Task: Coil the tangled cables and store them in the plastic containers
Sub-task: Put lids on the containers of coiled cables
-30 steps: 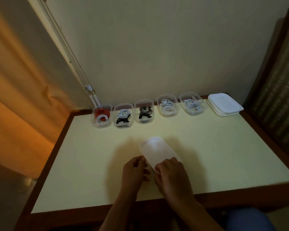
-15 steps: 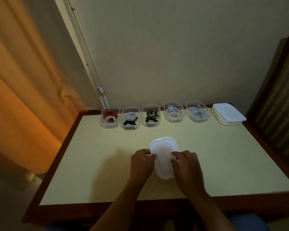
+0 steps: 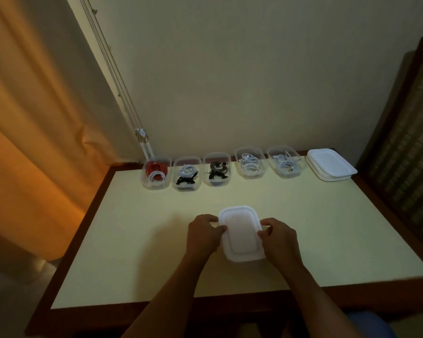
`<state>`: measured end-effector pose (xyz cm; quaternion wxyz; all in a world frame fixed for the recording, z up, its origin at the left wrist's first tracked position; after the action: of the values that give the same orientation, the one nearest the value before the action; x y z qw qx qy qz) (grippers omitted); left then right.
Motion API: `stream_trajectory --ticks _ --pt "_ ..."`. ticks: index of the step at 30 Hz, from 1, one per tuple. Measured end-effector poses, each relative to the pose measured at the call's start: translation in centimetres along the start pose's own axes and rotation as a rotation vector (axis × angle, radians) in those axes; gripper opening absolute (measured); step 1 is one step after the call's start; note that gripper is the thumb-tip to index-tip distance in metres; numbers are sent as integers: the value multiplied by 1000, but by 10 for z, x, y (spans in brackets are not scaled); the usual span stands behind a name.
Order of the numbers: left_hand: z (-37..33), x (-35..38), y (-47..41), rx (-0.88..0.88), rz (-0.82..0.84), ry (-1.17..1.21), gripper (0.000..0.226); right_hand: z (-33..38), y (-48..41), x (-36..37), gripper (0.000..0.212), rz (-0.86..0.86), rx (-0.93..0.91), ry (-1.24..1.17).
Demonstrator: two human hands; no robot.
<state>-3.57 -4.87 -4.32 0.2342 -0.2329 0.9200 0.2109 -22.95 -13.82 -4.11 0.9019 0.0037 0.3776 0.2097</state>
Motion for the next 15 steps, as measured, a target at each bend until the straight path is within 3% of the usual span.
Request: stream_trajectory --ticks 4,9,15 --pt "5 0 -4 -79 27 65 17 -5 -4 -3 14 38 26 -80" --pt "12 4 -11 -244 171 330 19 -20 -13 -4 13 180 140 -276" --pt "19 5 -19 -317 214 424 12 -23 -20 -4 8 324 284 -522"
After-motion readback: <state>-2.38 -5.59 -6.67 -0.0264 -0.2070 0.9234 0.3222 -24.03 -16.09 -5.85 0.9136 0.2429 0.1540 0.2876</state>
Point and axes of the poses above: each hand's wrist, its own y-axis away from the middle knuckle, its own x-axis out of the palm, z = x × y, the point moved 5 cm from there along -y, towards the middle knuckle, and after that the axes turned 9 degrees about z, right-handed, at the moved point
